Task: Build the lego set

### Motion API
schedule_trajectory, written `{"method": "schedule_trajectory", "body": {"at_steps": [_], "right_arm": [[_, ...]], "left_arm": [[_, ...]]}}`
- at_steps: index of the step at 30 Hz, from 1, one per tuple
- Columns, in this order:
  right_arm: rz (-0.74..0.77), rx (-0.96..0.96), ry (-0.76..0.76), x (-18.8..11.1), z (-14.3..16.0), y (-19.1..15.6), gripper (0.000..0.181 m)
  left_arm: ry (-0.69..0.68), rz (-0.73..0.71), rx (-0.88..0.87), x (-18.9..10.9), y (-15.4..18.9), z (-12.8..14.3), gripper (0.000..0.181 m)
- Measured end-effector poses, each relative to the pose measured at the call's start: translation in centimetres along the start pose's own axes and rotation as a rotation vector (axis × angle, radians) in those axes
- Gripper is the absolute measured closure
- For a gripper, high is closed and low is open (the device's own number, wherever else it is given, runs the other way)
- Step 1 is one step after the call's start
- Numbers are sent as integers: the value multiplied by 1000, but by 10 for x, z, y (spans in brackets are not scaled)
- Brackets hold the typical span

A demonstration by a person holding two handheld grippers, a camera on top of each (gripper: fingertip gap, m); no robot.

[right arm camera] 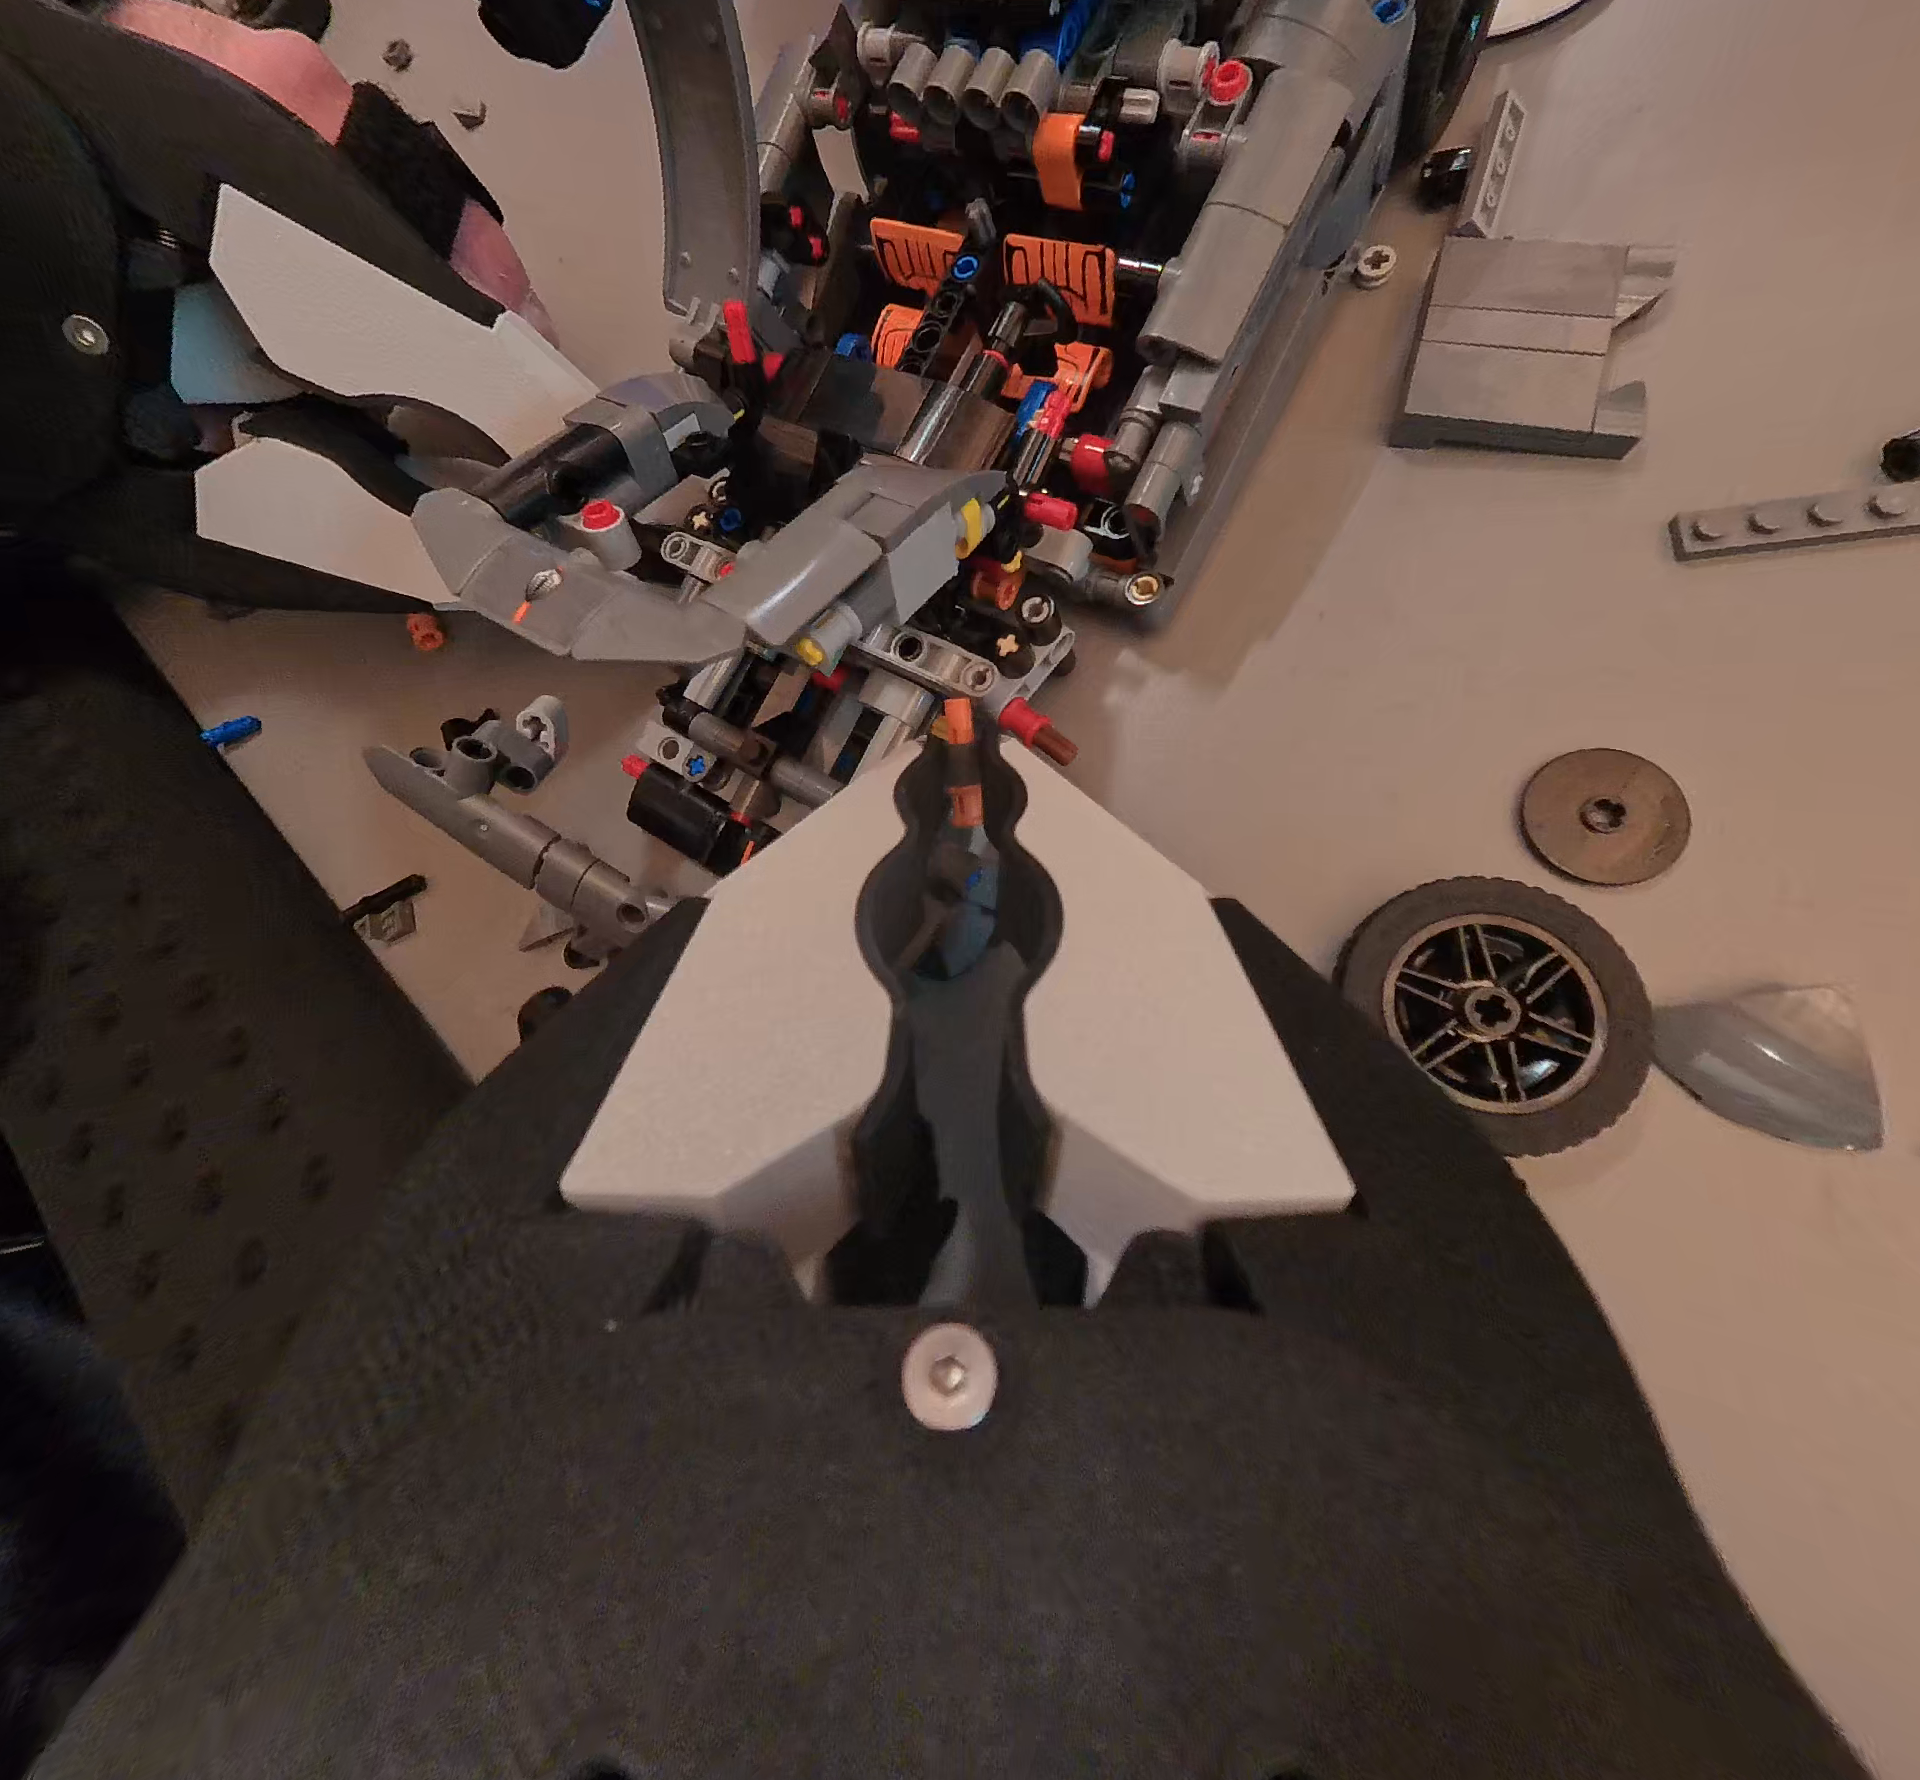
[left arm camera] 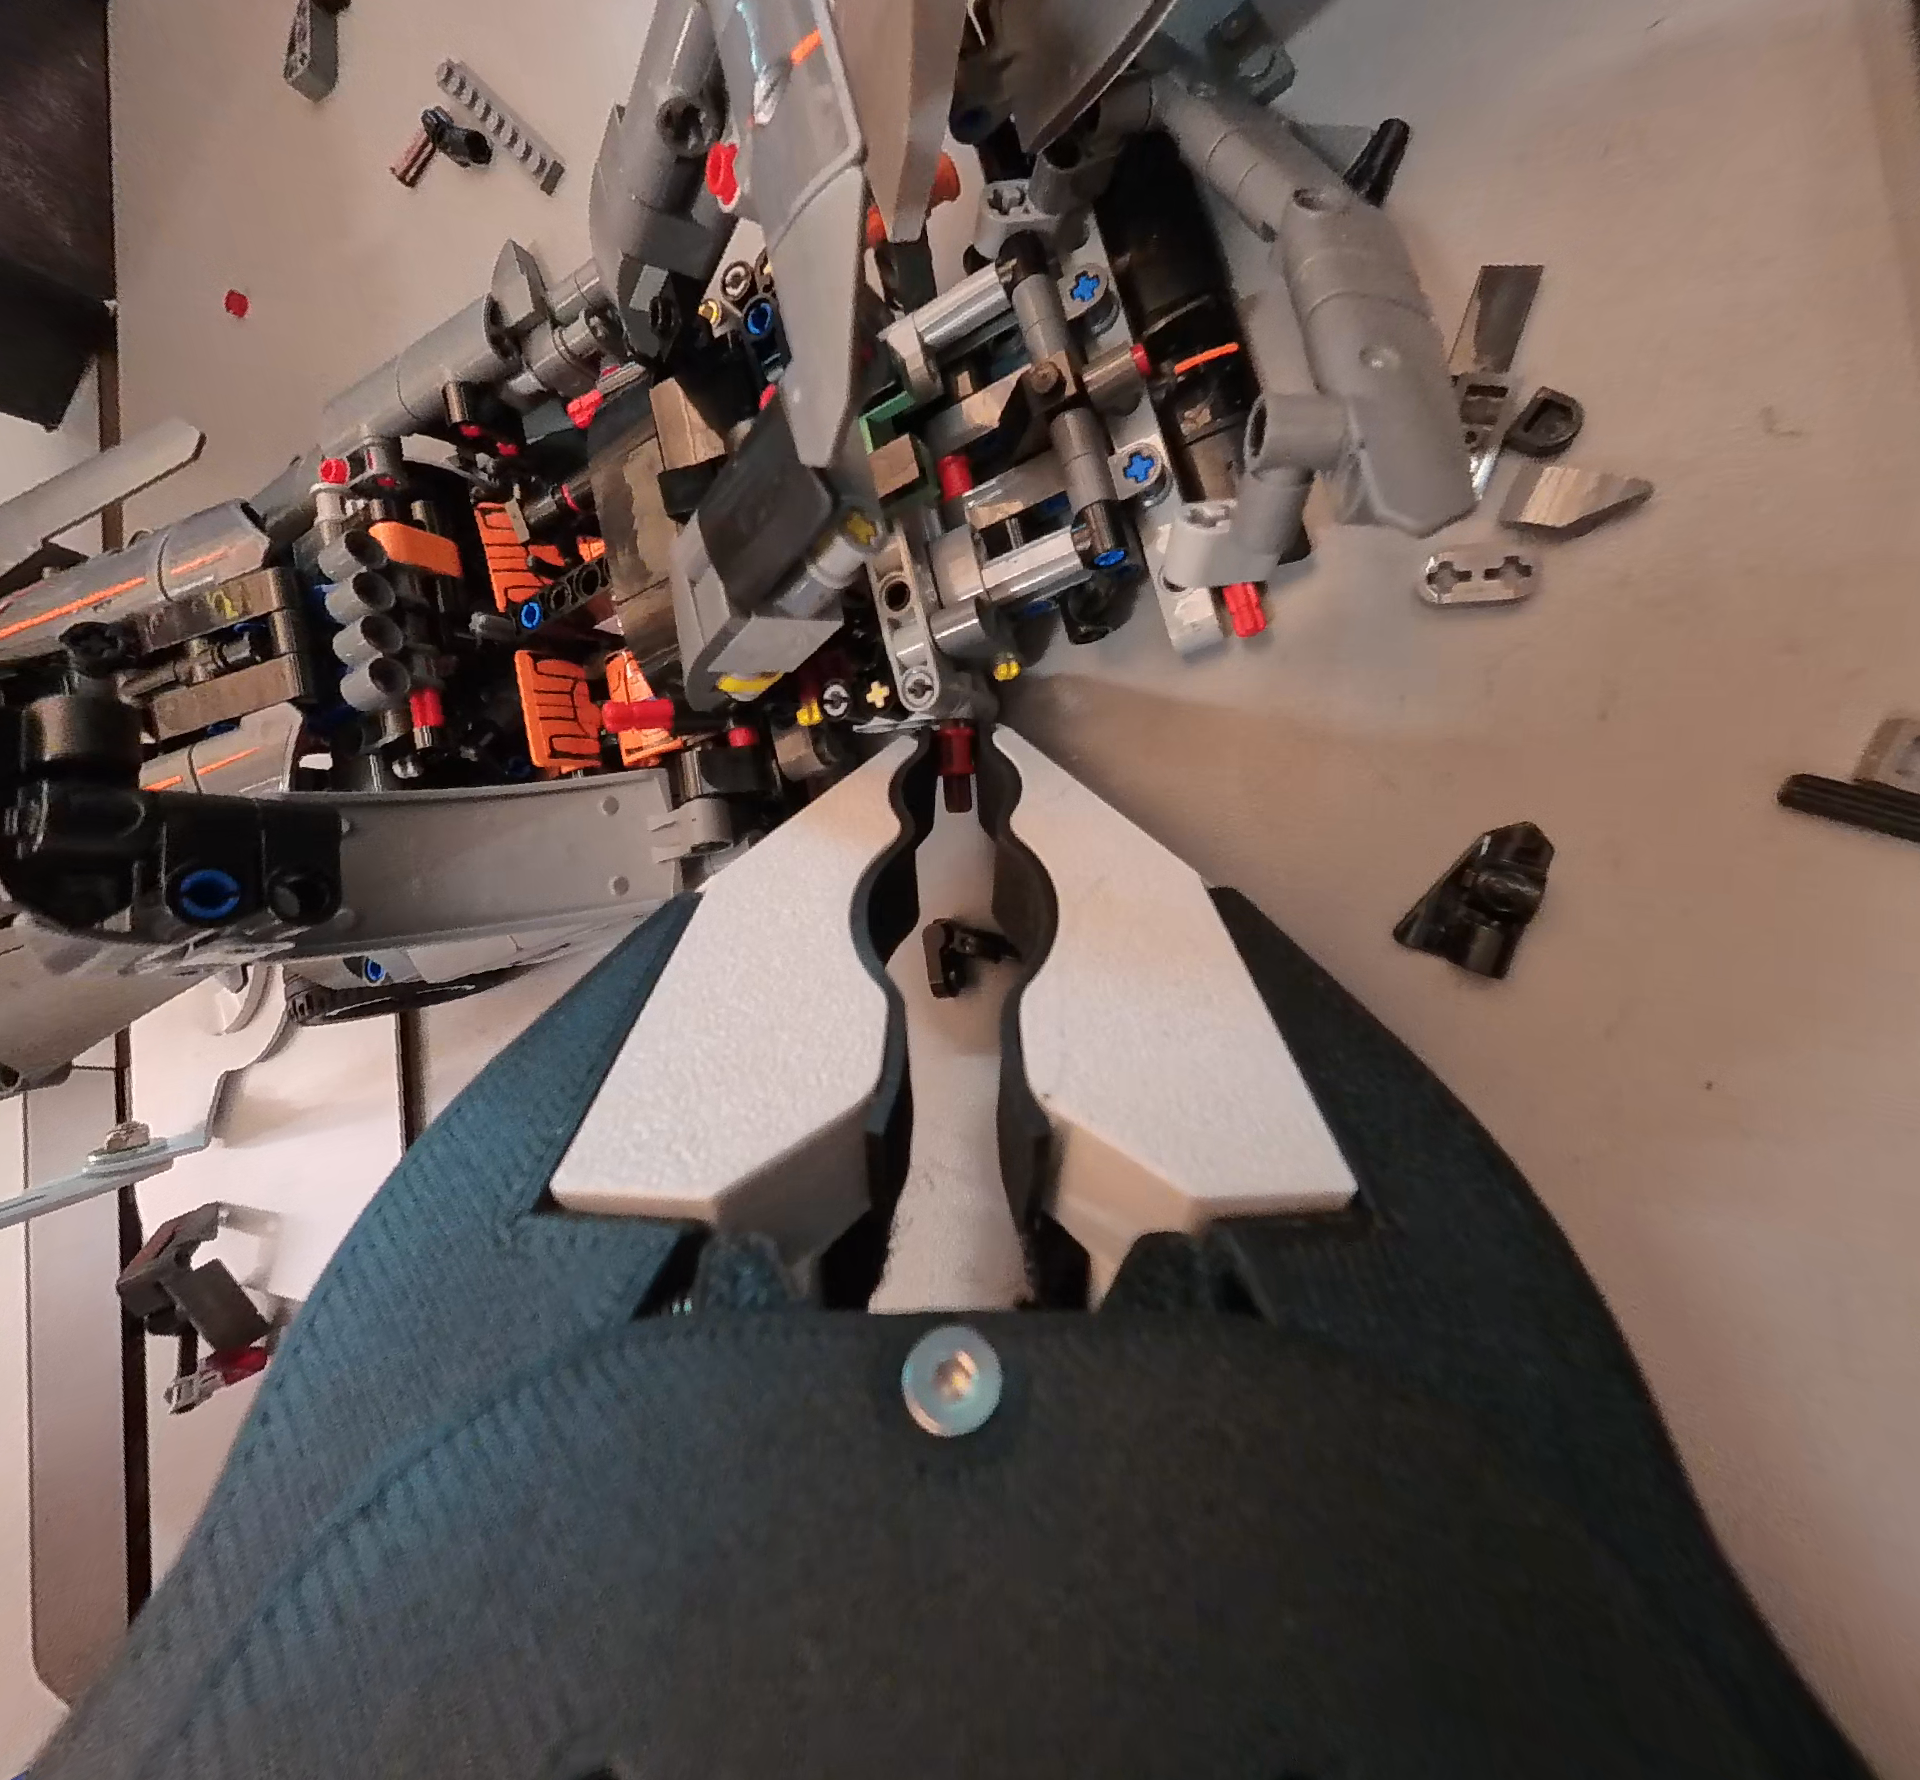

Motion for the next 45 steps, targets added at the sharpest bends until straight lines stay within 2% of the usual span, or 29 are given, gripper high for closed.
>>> {"method": "schedule_trajectory", "body": {"at_steps": [15,26,35,45], "right_arm": [[-11,1,-21,3,3,1,176],[-39,-36,-140,6,6,1,174],[-7,-105,-237,7,7,2,176],[-59,-80,-186,0,4,4,177]], "left_arm": [[3,3,-3,0,0,0,177],[7,6,-5,0,1,-1,177],[17,13,-7,0,2,-2,177],[16,12,-3,0,2,-2,177]]}}
Point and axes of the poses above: each gripper's, where its closed fingertips meet, x out along the fingers, z out of its underside, y = z × x across the jaws, the point moved 2 cm from there along -x, back along the fingers, and after that the axes turned 2 degrees about x, right-handed, at the moved point
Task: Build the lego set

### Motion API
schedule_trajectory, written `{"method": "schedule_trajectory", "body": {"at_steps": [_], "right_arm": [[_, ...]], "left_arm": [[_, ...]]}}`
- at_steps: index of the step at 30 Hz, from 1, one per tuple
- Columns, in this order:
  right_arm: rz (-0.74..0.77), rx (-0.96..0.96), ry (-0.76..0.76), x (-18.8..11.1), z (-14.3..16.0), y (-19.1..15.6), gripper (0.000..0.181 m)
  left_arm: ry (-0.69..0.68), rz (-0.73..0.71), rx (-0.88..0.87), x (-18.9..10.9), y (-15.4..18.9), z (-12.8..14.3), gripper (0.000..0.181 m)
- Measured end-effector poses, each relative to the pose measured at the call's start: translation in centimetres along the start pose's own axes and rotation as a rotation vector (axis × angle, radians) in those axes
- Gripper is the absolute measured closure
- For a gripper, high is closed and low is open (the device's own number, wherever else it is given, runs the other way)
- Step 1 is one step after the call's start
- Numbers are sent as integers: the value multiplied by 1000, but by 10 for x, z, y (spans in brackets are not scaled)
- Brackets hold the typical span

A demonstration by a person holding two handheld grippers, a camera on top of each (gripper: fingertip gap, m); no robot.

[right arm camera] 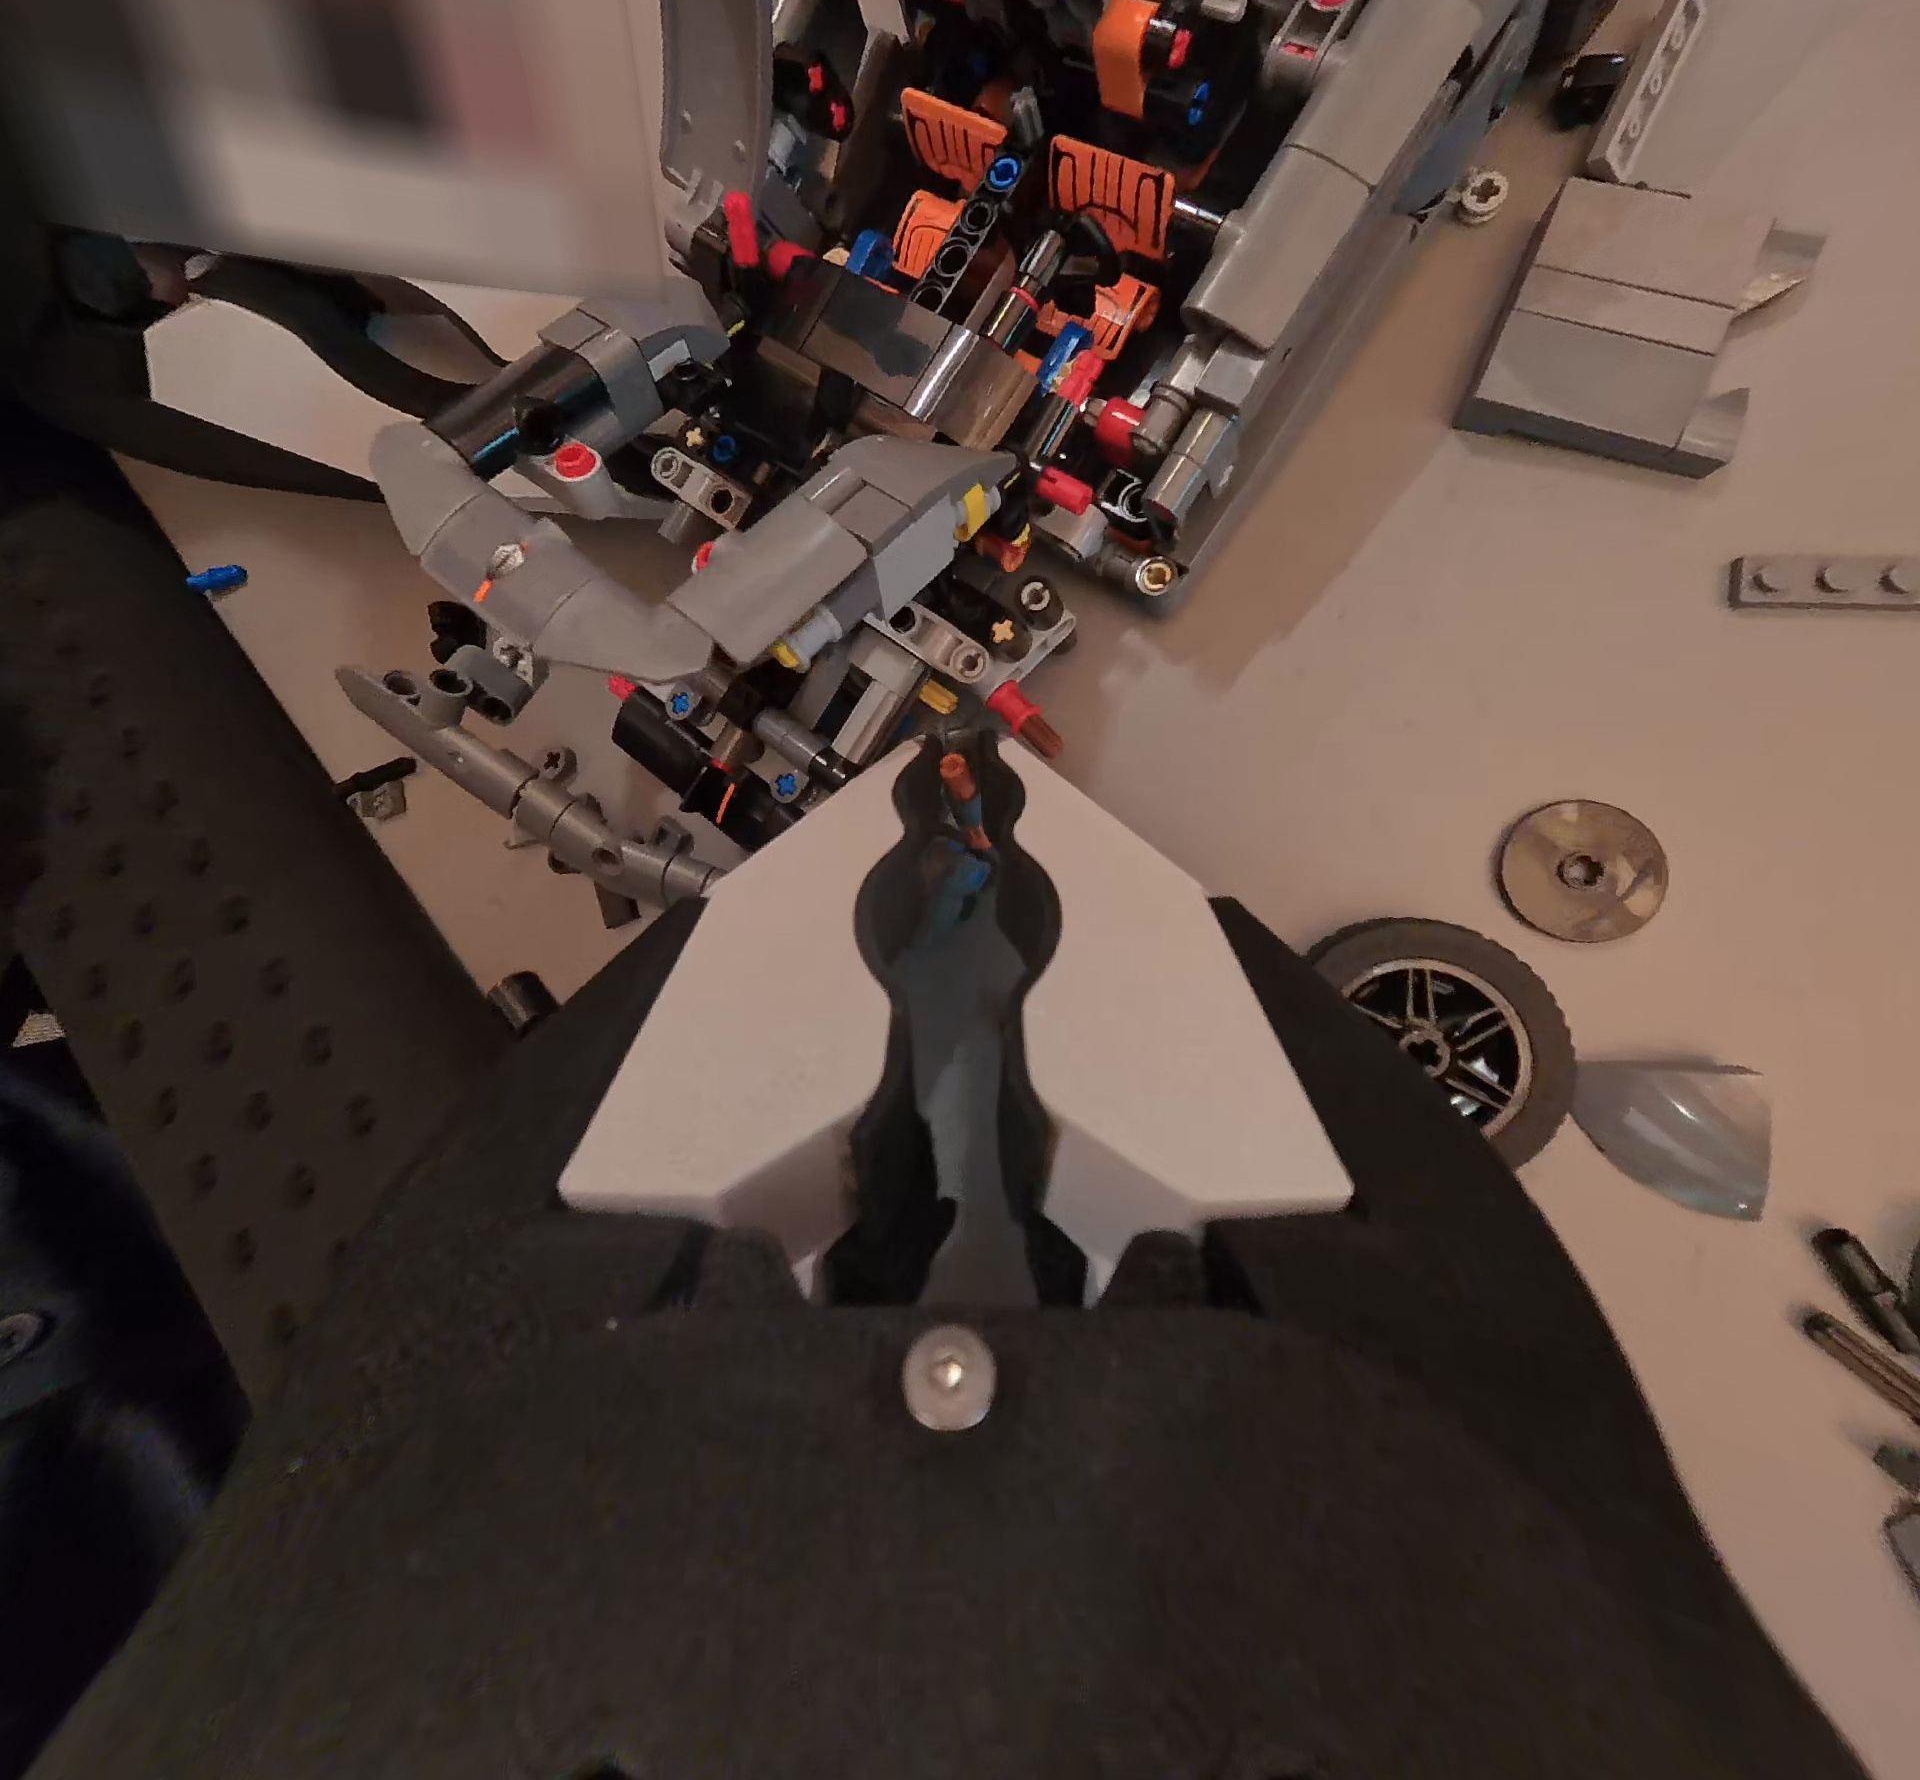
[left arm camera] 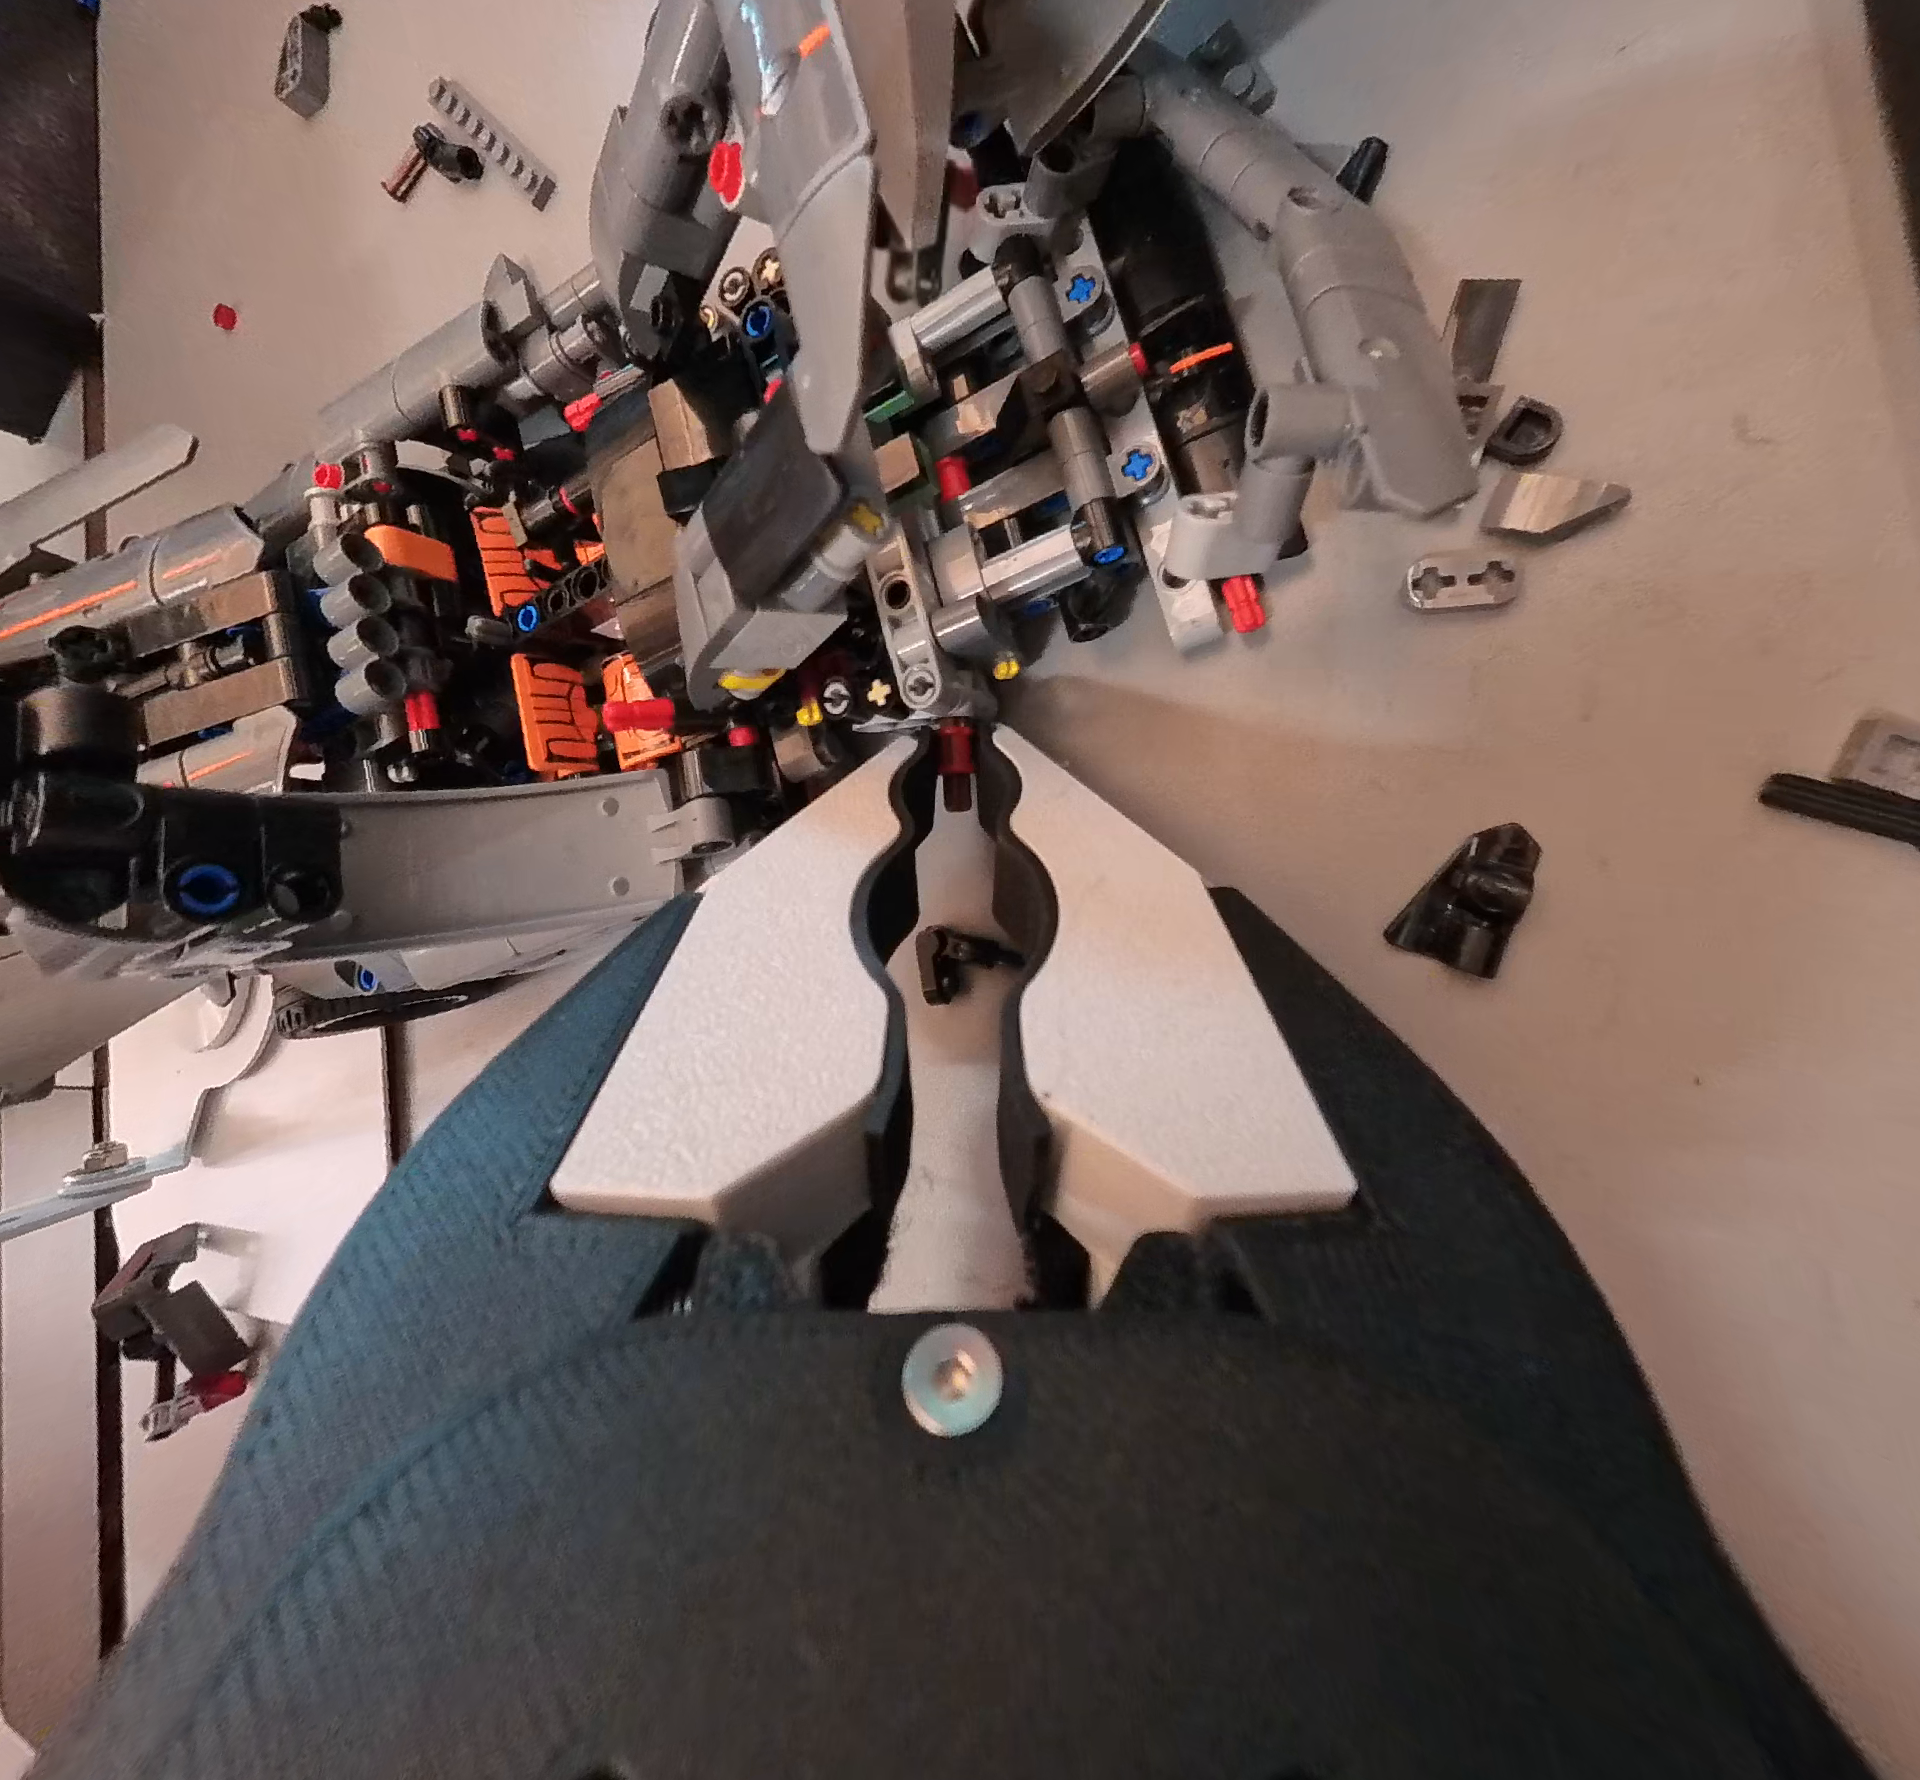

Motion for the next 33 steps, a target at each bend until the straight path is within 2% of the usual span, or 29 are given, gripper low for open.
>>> {"method": "schedule_trajectory", "body": {"at_steps": [3,8,12,15,19,22,25,29,31,33], "right_arm": [[-24,1,23,-4,-1,-1,177],[-36,-11,77,-12,-5,0,177],[-79,15,115,-18,-7,1,177],[-111,25,155,-26,-11,0,177],[-218,55,234,-46,-22,-10,177],[-355,78,278,-63,-30,-29,177],[-445,62,283,-72,-35,-49,177],[-540,47,277,-73,-40,-73,177],[-580,49,273,-71,-41,-81,177],[-598,59,271,-69,-42,-83,177]], "left_arm": [[-14,-7,19,-1,0,1,176],[-34,13,32,-11,-1,4,157],[-37,22,58,-19,0,4,154],[-31,-23,76,-29,-7,0,154],[82,-141,92,-53,-22,-24,149],[190,-230,123,-68,-26,-52,143],[250,-361,200,-75,-26,-79,145],[296,-403,261,-71,-12,-106,148],[263,-442,291,-66,-11,-108,151],[242,-464,328,-64,-10,-106,166]]}}
Point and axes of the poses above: each gripper's, where its closed fingertips meet, x out along the fingers, z out of its underside, y = z × x across the jaws, the point moved 2 cm from there along -x, back along the fingers, and after that the axes turned 2 degrees about x, right-handed, at the moved point
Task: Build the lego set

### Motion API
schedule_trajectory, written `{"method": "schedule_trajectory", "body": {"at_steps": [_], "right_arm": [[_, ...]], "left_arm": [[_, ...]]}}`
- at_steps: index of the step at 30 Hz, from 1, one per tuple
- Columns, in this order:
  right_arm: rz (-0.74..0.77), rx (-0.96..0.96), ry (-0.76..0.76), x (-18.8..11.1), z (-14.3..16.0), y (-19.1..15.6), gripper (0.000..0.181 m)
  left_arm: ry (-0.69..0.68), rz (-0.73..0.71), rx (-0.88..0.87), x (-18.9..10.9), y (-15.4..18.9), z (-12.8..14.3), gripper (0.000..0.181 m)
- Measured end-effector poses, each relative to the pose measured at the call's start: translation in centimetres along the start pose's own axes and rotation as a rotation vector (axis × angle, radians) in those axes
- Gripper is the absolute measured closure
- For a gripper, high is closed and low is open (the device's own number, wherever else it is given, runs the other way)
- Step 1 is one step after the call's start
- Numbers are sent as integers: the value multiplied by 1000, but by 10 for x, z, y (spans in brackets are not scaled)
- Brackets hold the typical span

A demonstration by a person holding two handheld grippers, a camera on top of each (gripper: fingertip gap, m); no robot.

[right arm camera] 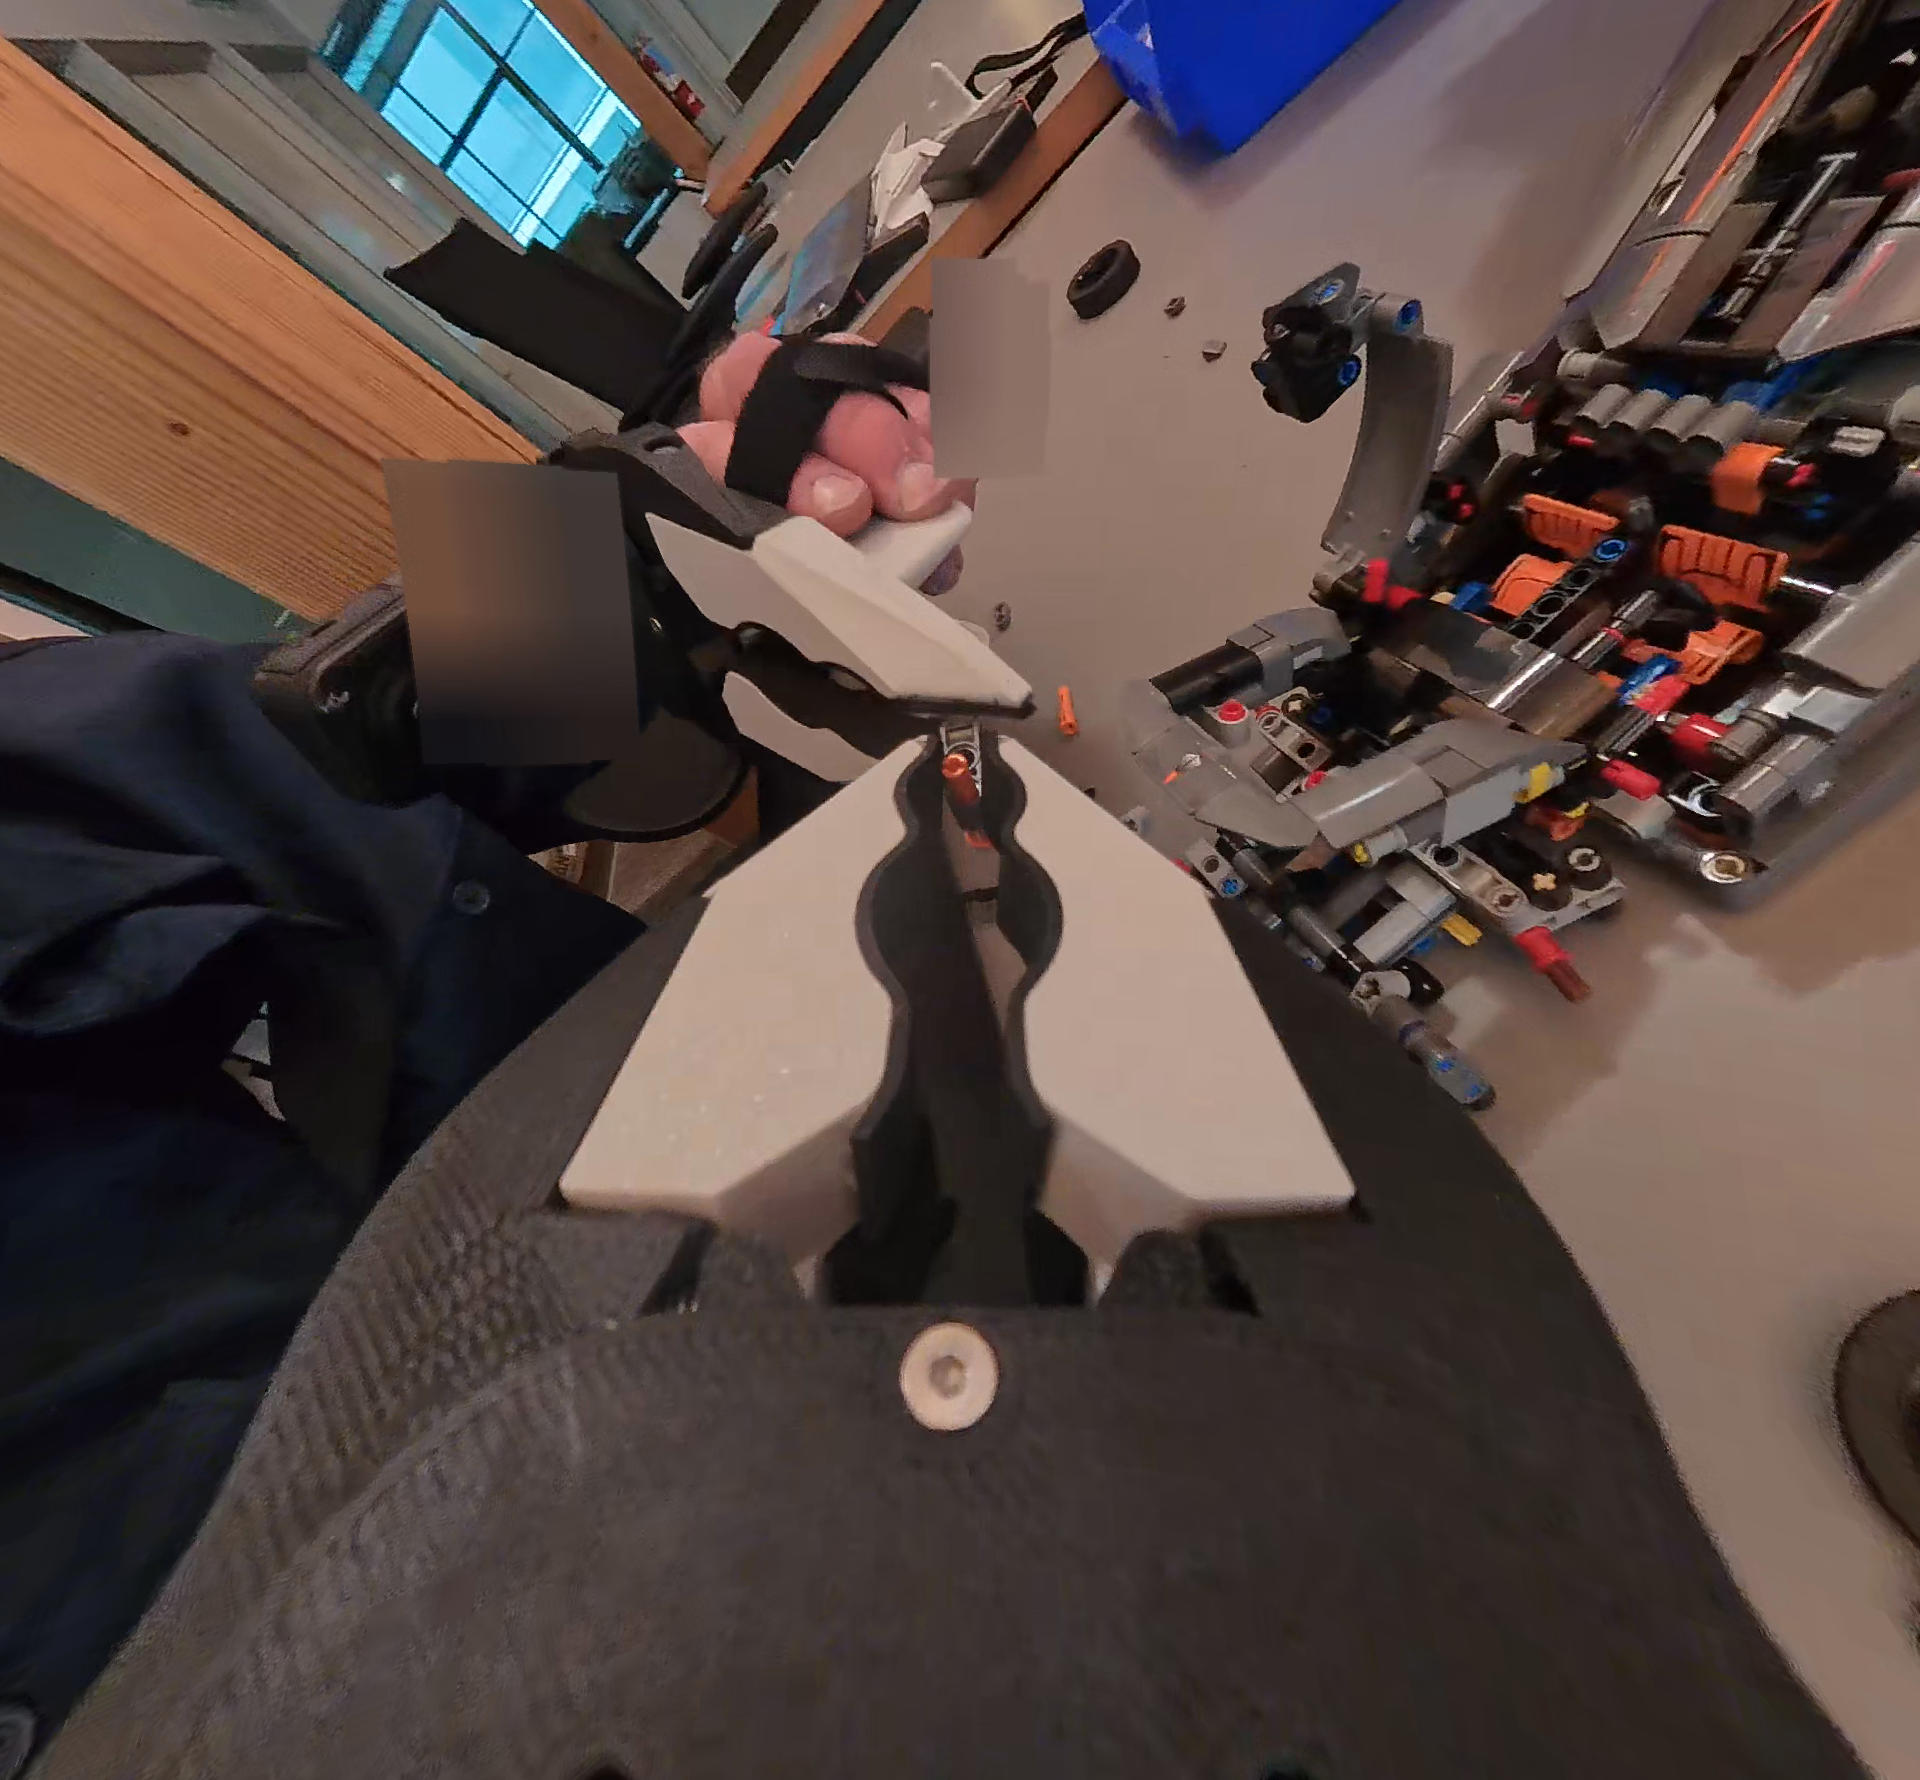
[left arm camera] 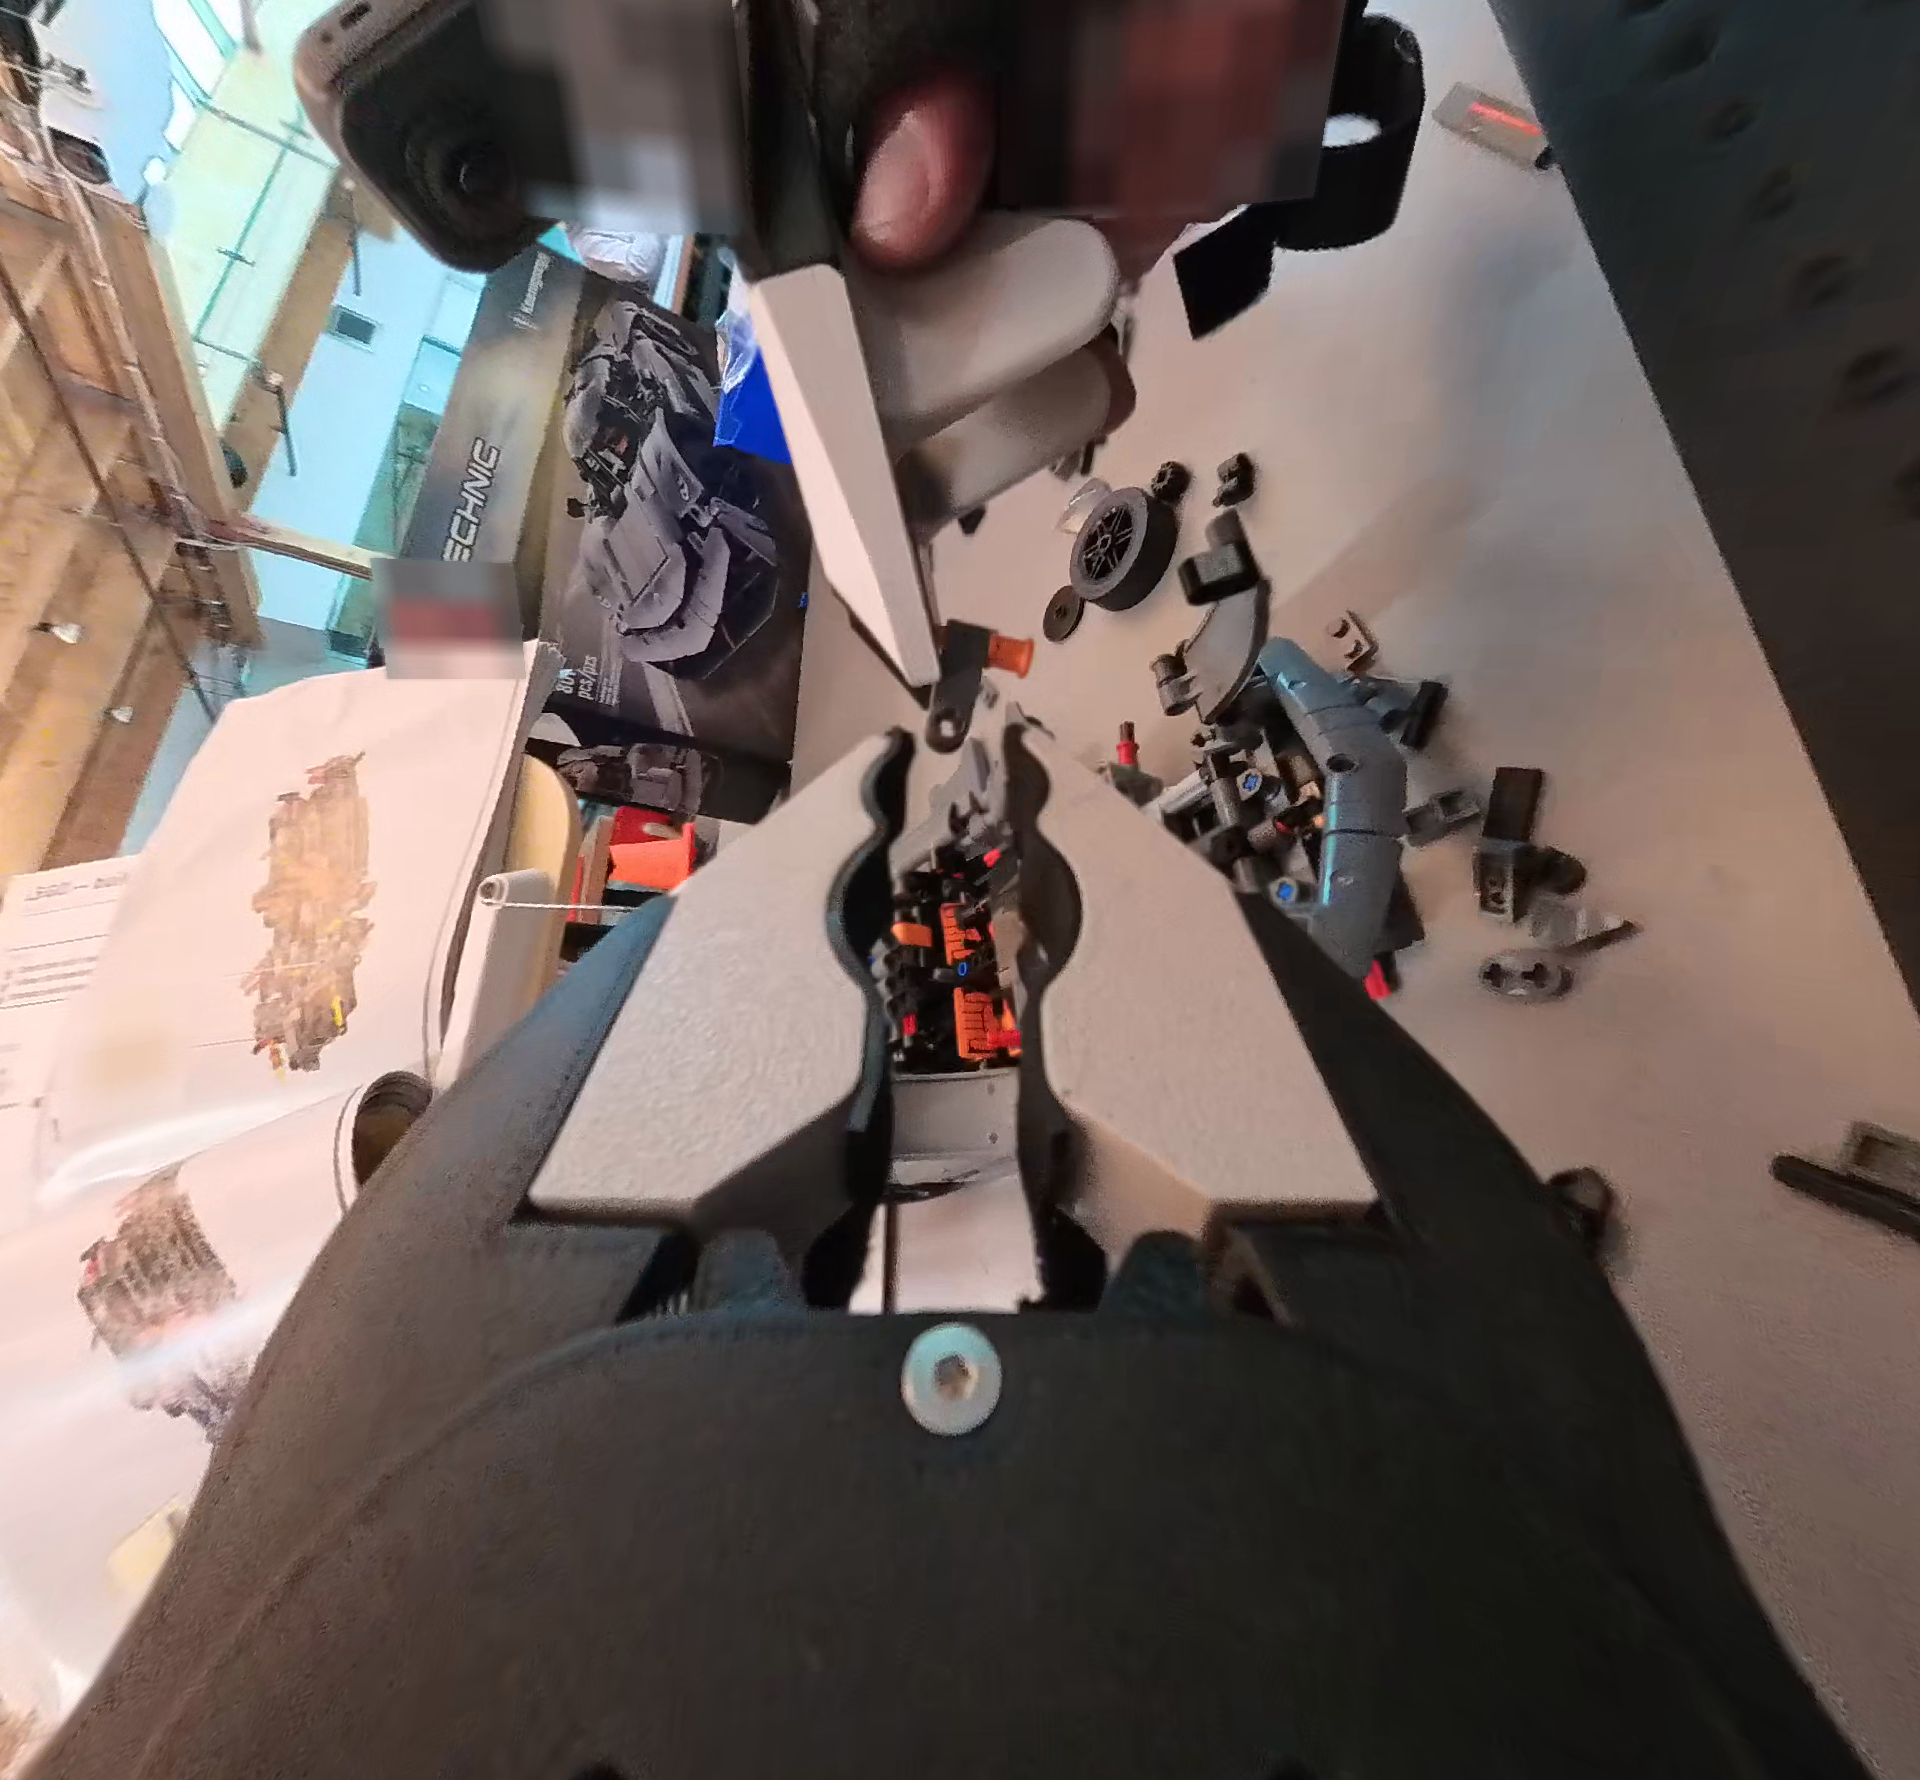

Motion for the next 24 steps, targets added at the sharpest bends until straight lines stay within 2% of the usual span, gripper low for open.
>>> {"method": "schedule_trajectory", "body": {"at_steps": [2,8,11,16,24], "right_arm": [[-9,9,4,2,0,0,177],[1,0,33,2,-3,1,176],[21,-14,71,-3,-7,4,168],[32,-38,61,-3,-3,3,169],[35,-66,100,2,-8,1,177]], "left_arm": [[8,-14,-5,0,-1,1,176],[17,-3,-43,0,-2,3,178],[3,-14,-93,1,-6,8,178],[27,-45,-200,-2,-18,11,178],[32,-50,-211,-2,-19,10,178]]}}
Point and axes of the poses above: each gripper's, where its closed fingertips meet, x out along the fingers, z out of its underside, y = z × x across the jaws, the point moved 2 cm from there along -x, back along the fingers, and after that the axes turned 2 degrees about x, right-handed, at the moved point
